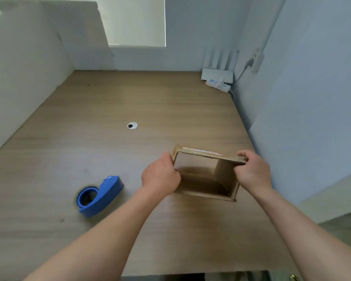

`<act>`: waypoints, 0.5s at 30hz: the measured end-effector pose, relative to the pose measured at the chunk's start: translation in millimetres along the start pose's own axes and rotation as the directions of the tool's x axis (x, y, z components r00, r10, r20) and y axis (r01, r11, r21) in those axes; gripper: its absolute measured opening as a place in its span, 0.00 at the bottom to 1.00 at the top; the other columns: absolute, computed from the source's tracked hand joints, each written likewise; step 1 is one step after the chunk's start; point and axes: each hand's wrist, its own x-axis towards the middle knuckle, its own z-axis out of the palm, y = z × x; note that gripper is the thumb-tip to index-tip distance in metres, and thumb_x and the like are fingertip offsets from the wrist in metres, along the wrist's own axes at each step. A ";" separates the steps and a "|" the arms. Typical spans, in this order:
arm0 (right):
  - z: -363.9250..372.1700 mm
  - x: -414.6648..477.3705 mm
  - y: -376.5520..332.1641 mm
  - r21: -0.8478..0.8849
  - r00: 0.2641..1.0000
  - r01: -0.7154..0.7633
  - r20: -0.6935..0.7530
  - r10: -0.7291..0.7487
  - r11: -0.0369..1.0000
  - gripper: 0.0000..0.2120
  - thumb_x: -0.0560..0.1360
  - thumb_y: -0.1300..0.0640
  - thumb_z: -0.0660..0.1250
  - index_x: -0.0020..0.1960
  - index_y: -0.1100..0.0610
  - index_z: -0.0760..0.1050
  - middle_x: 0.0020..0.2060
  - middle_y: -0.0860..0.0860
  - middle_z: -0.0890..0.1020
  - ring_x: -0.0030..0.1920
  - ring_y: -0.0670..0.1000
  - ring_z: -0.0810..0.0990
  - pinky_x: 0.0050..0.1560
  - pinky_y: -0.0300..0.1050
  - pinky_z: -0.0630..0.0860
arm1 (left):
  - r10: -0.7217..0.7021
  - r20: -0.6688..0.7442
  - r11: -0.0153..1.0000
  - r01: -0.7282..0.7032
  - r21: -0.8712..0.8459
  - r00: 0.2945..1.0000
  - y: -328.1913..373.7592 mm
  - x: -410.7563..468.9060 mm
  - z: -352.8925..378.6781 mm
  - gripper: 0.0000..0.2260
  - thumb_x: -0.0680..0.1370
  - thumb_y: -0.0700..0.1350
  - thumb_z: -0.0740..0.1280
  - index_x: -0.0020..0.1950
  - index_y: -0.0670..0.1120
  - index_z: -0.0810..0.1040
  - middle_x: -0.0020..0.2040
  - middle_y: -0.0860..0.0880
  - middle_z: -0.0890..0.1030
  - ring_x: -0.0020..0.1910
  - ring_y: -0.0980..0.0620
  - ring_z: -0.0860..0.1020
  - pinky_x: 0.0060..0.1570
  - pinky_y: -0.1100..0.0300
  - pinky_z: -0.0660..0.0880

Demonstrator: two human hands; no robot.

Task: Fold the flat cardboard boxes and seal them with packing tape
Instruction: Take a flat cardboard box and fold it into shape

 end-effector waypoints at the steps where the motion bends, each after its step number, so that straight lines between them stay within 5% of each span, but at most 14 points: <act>1: -4.1 -4.9 -5.5 0.001 1.000 -0.025 0.006 0.025 1.000 0.24 0.70 0.66 0.67 0.65 0.54 0.78 0.58 0.55 0.81 0.58 0.55 0.77 0.56 0.42 0.70 | -0.007 0.016 1.000 0.007 0.004 1.000 -1.3 -3.8 -6.8 0.05 0.76 0.42 0.58 0.51 0.47 0.66 0.45 0.46 0.78 0.46 0.40 0.77 0.38 0.54 0.69; 6: -18.7 -19.6 -26.1 -0.053 0.991 -0.106 0.082 0.110 0.993 0.24 0.72 0.59 0.69 0.67 0.54 0.75 0.64 0.53 0.79 0.64 0.56 0.76 0.64 0.48 0.73 | -0.054 0.090 0.993 0.063 -0.095 0.994 -5.7 -14.7 -30.7 0.07 0.76 0.44 0.59 0.52 0.47 0.69 0.44 0.48 0.76 0.45 0.45 0.76 0.40 0.54 0.71; 12: -6.2 -33.7 -24.4 0.115 0.973 -0.154 0.188 0.130 0.981 0.34 0.69 0.43 0.75 0.70 0.54 0.71 0.61 0.52 0.80 0.56 0.56 0.81 0.55 0.57 0.82 | -0.047 0.136 0.975 0.075 -0.210 0.990 -11.8 -26.0 -26.4 0.07 0.76 0.48 0.65 0.52 0.48 0.71 0.45 0.48 0.78 0.44 0.49 0.77 0.45 0.51 0.79; 15: 2.6 -39.0 -17.7 0.174 0.988 -0.096 0.140 0.072 0.980 0.29 0.70 0.40 0.75 0.64 0.53 0.74 0.55 0.49 0.80 0.52 0.53 0.81 0.49 0.53 0.81 | -0.027 0.092 0.959 0.052 -0.279 0.995 -18.0 -31.3 -15.6 0.13 0.76 0.57 0.69 0.48 0.50 0.72 0.43 0.51 0.79 0.43 0.52 0.77 0.41 0.54 0.76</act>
